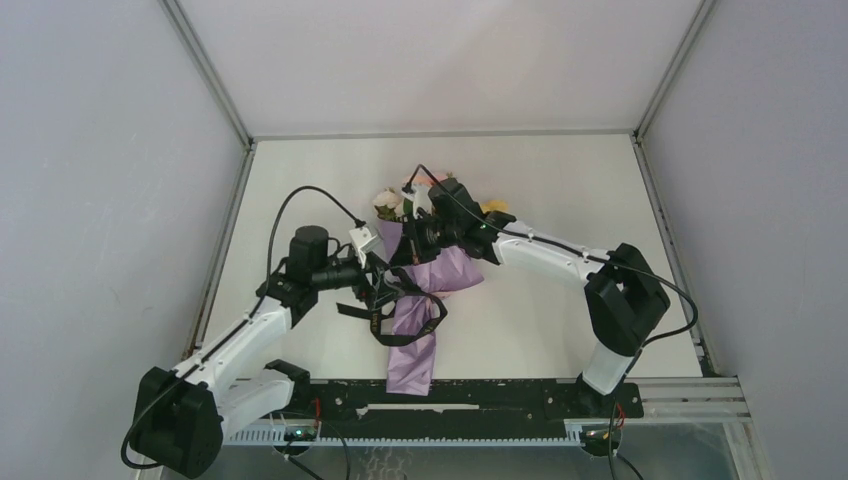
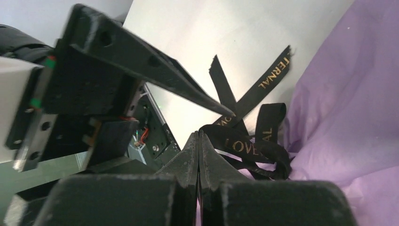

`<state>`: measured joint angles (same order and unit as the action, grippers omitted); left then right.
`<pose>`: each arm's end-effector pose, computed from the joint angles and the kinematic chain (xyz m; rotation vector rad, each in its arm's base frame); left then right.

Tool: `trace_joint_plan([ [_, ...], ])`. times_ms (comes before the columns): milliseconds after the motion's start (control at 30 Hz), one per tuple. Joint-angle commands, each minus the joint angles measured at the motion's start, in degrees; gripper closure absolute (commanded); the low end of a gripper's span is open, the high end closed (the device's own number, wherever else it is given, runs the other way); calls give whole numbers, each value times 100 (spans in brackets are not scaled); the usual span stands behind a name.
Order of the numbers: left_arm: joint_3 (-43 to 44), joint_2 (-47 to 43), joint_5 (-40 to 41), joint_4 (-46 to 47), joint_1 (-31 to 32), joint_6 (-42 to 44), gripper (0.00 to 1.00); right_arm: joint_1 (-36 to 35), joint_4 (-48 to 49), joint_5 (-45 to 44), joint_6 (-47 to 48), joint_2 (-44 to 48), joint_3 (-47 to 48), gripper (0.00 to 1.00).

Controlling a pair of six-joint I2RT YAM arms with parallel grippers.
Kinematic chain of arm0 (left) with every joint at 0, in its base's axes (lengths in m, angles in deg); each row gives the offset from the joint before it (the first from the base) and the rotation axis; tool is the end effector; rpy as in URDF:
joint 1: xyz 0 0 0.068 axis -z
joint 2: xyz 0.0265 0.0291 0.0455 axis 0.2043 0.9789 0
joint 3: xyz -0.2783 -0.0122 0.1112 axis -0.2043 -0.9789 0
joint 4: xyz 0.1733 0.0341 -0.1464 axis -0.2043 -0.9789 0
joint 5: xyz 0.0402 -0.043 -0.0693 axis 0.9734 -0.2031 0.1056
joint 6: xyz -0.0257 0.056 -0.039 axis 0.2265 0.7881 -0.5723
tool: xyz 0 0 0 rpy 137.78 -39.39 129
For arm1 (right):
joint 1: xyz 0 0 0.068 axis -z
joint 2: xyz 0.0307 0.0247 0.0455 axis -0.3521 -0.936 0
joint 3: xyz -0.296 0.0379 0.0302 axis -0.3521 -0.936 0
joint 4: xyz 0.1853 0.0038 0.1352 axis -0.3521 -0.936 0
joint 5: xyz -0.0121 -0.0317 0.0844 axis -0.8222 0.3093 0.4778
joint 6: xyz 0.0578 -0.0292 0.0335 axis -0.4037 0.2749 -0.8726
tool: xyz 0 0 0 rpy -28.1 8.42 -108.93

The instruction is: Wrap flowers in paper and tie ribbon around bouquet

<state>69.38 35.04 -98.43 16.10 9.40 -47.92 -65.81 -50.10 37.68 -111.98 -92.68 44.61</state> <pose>0.1509 -0.1033 0.2654 0.9844 1.8668 -0.9272 0.2458 0.2919 0.2891 -0.7005 2.3190 1.2503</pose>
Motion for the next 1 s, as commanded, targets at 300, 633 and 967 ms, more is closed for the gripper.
trace_joint_plan([
  [300,-1258,27,738,3601,339,-1332,19,-199,700,-258,-527,469,-187,100],
  [633,-1504,137,1003,3837,430,-1157,83,-219,538,-234,-396,570,-187,100],
  [967,-1650,90,1157,3634,400,-1131,100,83,-232,-274,272,920,-213,65],
])
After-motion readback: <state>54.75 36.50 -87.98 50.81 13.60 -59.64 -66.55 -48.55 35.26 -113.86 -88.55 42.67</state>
